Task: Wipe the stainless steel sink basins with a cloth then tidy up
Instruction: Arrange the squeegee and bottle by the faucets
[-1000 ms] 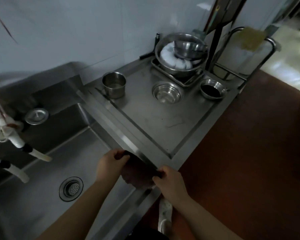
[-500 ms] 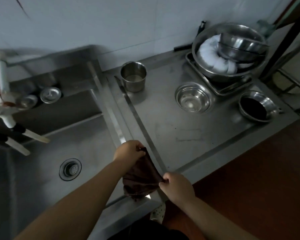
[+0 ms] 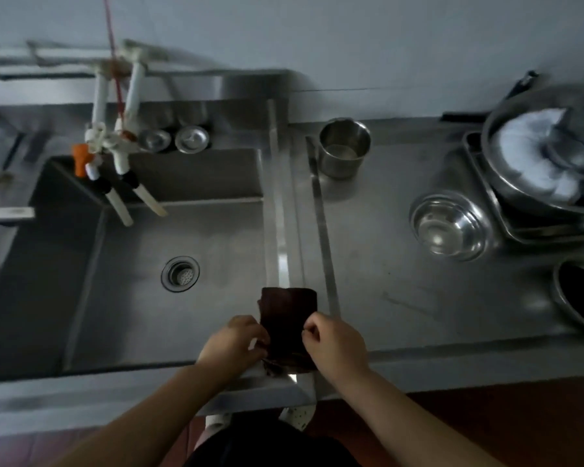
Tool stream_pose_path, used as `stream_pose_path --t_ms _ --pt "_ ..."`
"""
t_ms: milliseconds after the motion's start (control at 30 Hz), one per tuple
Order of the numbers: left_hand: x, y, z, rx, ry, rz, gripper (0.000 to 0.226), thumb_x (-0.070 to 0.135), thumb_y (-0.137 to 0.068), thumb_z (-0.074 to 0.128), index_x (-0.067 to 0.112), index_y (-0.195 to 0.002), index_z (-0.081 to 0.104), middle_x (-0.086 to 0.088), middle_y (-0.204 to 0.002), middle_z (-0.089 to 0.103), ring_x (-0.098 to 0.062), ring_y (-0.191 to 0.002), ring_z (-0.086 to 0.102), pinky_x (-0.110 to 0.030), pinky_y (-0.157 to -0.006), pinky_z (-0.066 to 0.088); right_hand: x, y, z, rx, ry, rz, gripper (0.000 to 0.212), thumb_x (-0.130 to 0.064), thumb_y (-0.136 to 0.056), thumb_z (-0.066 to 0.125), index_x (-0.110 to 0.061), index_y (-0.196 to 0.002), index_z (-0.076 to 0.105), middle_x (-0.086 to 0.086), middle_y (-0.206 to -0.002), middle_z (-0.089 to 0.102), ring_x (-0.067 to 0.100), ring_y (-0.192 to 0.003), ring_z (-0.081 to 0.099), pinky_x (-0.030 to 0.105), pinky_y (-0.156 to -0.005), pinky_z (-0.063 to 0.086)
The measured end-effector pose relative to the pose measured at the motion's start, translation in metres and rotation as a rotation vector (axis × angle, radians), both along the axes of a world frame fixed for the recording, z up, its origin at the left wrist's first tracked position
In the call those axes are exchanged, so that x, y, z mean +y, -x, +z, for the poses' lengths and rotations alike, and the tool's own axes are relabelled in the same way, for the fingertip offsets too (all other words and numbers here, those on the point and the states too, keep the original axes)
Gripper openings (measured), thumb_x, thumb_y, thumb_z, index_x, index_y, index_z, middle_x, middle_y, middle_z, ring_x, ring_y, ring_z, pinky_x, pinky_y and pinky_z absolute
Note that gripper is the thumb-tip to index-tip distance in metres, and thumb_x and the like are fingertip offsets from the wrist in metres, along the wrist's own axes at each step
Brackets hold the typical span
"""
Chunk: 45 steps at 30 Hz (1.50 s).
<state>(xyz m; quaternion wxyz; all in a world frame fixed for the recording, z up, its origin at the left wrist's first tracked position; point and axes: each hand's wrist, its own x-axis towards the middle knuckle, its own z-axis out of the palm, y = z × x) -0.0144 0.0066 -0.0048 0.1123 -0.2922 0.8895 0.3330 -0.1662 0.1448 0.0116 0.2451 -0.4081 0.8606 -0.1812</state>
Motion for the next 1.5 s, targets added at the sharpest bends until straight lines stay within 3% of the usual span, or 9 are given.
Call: stream_pose_path --t_ms 167,300,500,667,833,1033,1267,1400,1500 --pt "0.005 -0.033 0.008 -0.027 0.031 0.058 0.024 0.028 -0.087 0.060 0.025 -0.110 0.067 0.003 -0.114 0.057 -0.012 -0.115 0.048 -0.026 -0.088 0.041 -0.034 -0.007 0.011 0.088 -0.045 0.170 0.013 -0.029 -0.094 0.049 -0.025 -0.091 0.061 -0.006 -0.080 0.064 0.009 -0.065 0.056 0.022 -0.053 0.039" --pt "-0.017 -0.068 0.032 -0.020 0.098 0.166 0.028 0.031 -0.091 0.055 0.029 -0.119 0.059 0.006 -0.121 0.054 -0.011 -0.118 0.046 -0.026 -0.095 0.040 -0.069 -0.025 0.023 0.107 -0.063 0.306 0.016 -0.030 -0.095 0.047 -0.024 -0.091 0.061 -0.006 -0.086 0.066 0.012 -0.075 0.060 0.022 -0.053 0.035" --pt "-0.053 -0.152 0.074 0.055 0.219 0.426 0.025 0.033 -0.093 0.052 0.030 -0.117 0.059 0.009 -0.119 0.055 -0.008 -0.112 0.050 -0.026 -0.094 0.042 -0.120 -0.086 0.054 0.149 -0.088 0.476 0.016 -0.029 -0.095 0.046 -0.019 -0.092 0.058 0.001 -0.090 0.065 0.021 -0.084 0.061 0.030 -0.063 0.042" --pt "-0.074 -0.247 0.097 0.110 0.277 0.596 0.023 0.034 -0.092 0.054 0.032 -0.114 0.061 0.013 -0.114 0.055 -0.003 -0.103 0.053 -0.022 -0.087 0.046 -0.155 -0.162 0.080 0.228 -0.045 0.545 0.016 -0.030 -0.095 0.046 -0.021 -0.089 0.059 -0.001 -0.085 0.065 0.018 -0.076 0.059 0.028 -0.058 0.040" --pt "-0.092 -0.350 0.111 0.173 0.285 0.676 0.022 0.032 -0.091 0.056 0.032 -0.113 0.062 0.016 -0.110 0.053 0.002 -0.093 0.048 -0.014 -0.078 0.039 -0.186 -0.249 0.102 0.288 0.006 0.518 0.021 -0.031 -0.094 0.045 -0.022 -0.083 0.060 -0.003 -0.077 0.065 0.014 -0.065 0.055 0.025 -0.047 0.031" --pt "-0.121 -0.446 0.114 0.201 0.277 0.742 0.020 0.027 -0.090 0.058 0.031 -0.109 0.065 0.017 -0.107 0.058 0.001 -0.095 0.055 -0.016 -0.080 0.045 -0.220 -0.329 0.114 0.237 0.029 0.464 0.022 -0.029 -0.094 0.044 -0.019 -0.086 0.062 0.000 -0.082 0.066 0.019 -0.076 0.060 0.030 -0.057 0.040" --pt "-0.177 -0.478 0.111 0.220 0.265 0.763 0.015 0.031 -0.089 0.060 0.039 -0.100 0.064 0.028 -0.091 0.051 0.012 -0.076 0.048 -0.006 -0.059 0.032 -0.267 -0.367 0.120 0.238 0.057 0.479 0.017 -0.032 -0.094 0.046 -0.026 -0.087 0.061 -0.007 -0.081 0.064 0.011 -0.074 0.059 0.029 -0.060 0.048" --pt "-0.213 -0.473 0.111 0.233 0.265 0.740 0.017 0.031 -0.090 0.057 0.040 -0.104 0.063 0.027 -0.096 0.051 0.009 -0.081 0.049 -0.007 -0.064 0.035 -0.319 -0.370 0.125 0.178 0.125 0.506 0.015 -0.032 -0.095 0.049 -0.031 -0.083 0.058 -0.011 -0.075 0.062 0.000 -0.067 0.056 0.012 -0.051 0.040" --pt "-0.242 -0.472 0.110 0.214 0.277 0.778 0.017 0.032 -0.090 0.057 0.038 -0.104 0.064 0.024 -0.098 0.052 0.004 -0.082 0.049 -0.009 -0.063 0.034 -0.371 -0.377 0.134 0.140 0.189 0.526 0.014 -0.032 -0.094 0.051 -0.029 -0.084 0.060 -0.010 -0.074 0.062 0.001 -0.068 0.058 0.017 -0.057 0.046"
